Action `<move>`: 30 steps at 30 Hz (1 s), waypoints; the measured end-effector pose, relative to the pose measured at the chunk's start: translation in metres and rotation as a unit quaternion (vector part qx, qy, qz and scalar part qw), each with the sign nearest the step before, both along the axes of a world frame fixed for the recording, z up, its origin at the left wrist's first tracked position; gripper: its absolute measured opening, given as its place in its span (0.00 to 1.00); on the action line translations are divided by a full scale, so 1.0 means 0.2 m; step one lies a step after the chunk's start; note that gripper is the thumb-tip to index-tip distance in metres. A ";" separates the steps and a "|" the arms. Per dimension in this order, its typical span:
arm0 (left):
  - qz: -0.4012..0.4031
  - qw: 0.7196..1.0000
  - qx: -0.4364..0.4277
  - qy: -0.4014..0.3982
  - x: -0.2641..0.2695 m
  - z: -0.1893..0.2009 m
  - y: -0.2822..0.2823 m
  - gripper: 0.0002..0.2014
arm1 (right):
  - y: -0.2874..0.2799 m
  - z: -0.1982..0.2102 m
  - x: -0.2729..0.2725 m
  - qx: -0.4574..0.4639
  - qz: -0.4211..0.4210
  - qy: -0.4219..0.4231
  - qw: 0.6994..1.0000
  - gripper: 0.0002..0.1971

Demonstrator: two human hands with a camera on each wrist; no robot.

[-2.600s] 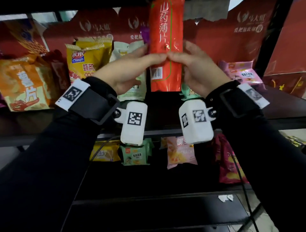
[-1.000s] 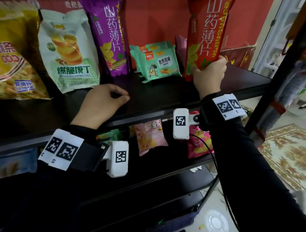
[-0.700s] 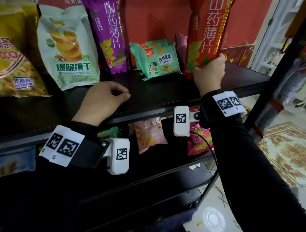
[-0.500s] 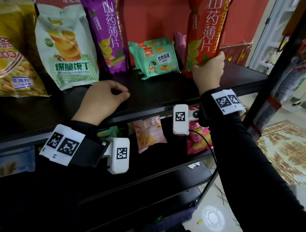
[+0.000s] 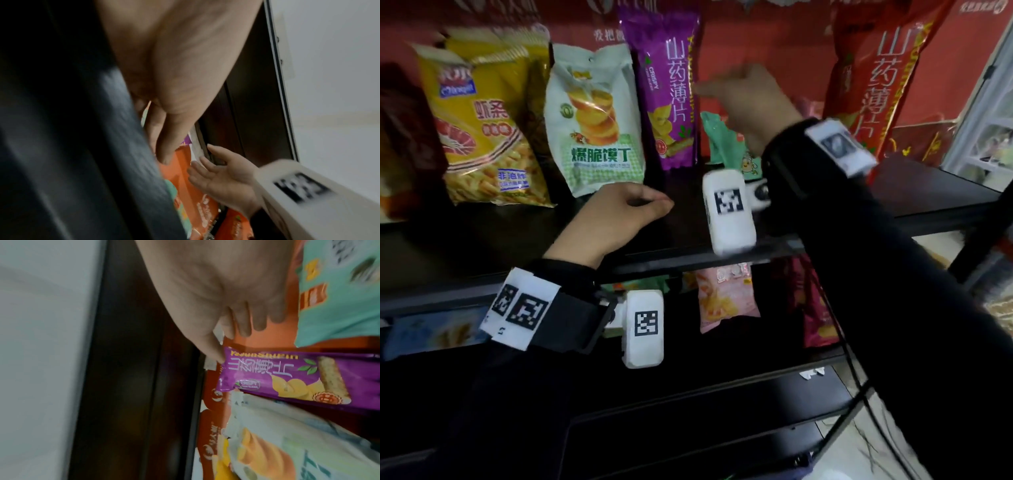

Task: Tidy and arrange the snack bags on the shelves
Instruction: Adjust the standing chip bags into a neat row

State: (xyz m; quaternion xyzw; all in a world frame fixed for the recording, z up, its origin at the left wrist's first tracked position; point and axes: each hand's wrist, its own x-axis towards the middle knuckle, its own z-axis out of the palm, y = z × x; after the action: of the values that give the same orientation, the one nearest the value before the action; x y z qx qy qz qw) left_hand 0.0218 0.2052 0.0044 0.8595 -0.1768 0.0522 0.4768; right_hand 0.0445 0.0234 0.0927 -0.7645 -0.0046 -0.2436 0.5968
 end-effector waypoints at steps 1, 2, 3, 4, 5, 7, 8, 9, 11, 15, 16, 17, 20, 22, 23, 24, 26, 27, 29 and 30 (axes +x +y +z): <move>0.013 1.000 -0.002 -0.004 0.00 -0.01 0.03 0.01 | 0.02 0.04 0.09 -0.033 0.020 0.037 0.999 0.22; 0.026 1.000 -0.011 -0.008 0.00 -0.01 0.06 0.01 | 0.04 0.06 0.18 -0.073 0.025 0.058 0.995 0.22; 0.037 0.999 -0.024 -0.011 0.00 -0.02 0.08 0.02 | 0.06 0.08 0.28 -0.110 0.026 0.065 0.991 0.23; 0.044 0.998 -0.037 -0.010 0.00 -0.02 0.08 0.03 | 0.08 0.09 0.36 -0.134 0.029 0.068 0.988 0.23; 0.048 0.998 -0.044 -0.009 0.01 -0.03 0.08 0.04 | 0.10 0.09 0.42 -0.146 0.033 0.070 0.986 0.23; 0.052 0.998 -0.036 -0.007 0.01 -0.03 0.07 0.06 | 0.10 0.08 0.52 -0.144 0.023 0.069 0.987 0.24; 0.054 0.998 -0.030 -0.006 0.01 -0.03 0.06 0.06 | 0.09 0.07 0.55 -0.139 0.014 0.073 0.988 0.27; 0.058 0.998 -0.026 -0.005 0.01 -0.03 0.06 0.05 | 0.08 0.06 0.58 -0.136 0.003 0.077 0.988 0.30; 0.065 0.998 -0.018 -0.005 0.01 -0.04 0.06 0.04 | 0.06 0.03 0.63 -0.135 -0.021 0.087 0.987 0.39; 0.072 0.997 -0.022 -0.001 0.01 -0.03 0.05 0.05 | 0.05 0.00 0.64 -0.133 -0.058 0.084 0.986 0.43; 0.073 0.997 -0.023 0.000 0.01 -0.03 0.05 0.05 | 0.05 0.00 0.63 -0.125 -0.061 0.081 0.987 0.41; 0.072 0.997 -0.024 0.000 0.01 -0.03 0.05 0.05 | 0.06 0.00 0.63 -0.112 -0.062 0.073 0.989 0.38; 0.071 0.997 -0.040 0.001 0.01 -0.03 0.06 0.04 | 0.06 0.01 0.61 -0.046 -0.053 0.020 0.997 0.32; 0.068 0.996 -0.055 0.006 0.00 -0.02 0.06 0.02 | 0.06 0.03 0.54 0.028 -0.039 -0.033 0.998 0.30; 0.067 0.996 -0.058 0.010 -0.01 -0.01 0.05 0.01 | 0.05 0.04 0.50 0.062 -0.035 -0.058 0.996 0.29; 0.065 0.996 -0.056 0.014 -0.02 0.01 0.05 0.01 | 0.05 0.05 0.47 0.088 -0.032 -0.081 0.992 0.28; 0.066 0.996 -0.044 0.028 -0.01 0.05 0.03 0.09 | 0.04 0.06 0.38 0.123 -0.024 -0.117 0.985 0.25; 0.073 0.996 -0.034 0.033 -0.01 0.08 0.02 0.15 | 0.04 0.07 0.33 0.136 -0.014 -0.129 0.982 0.23; 0.092 0.995 -0.012 0.024 0.02 0.16 0.00 0.30 | 0.04 0.07 0.24 0.163 0.019 -0.148 0.975 0.19; 0.100 0.995 -0.011 0.012 0.04 0.21 -0.02 0.36 | 0.04 0.08 0.20 0.175 0.037 -0.158 0.971 0.17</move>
State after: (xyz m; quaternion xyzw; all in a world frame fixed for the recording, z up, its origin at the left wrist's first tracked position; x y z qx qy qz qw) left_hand 0.0298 0.2017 0.0460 0.8683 -0.0837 0.0914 0.4803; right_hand 0.0842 0.0316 0.1078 -0.5991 -0.0841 -0.3361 0.7219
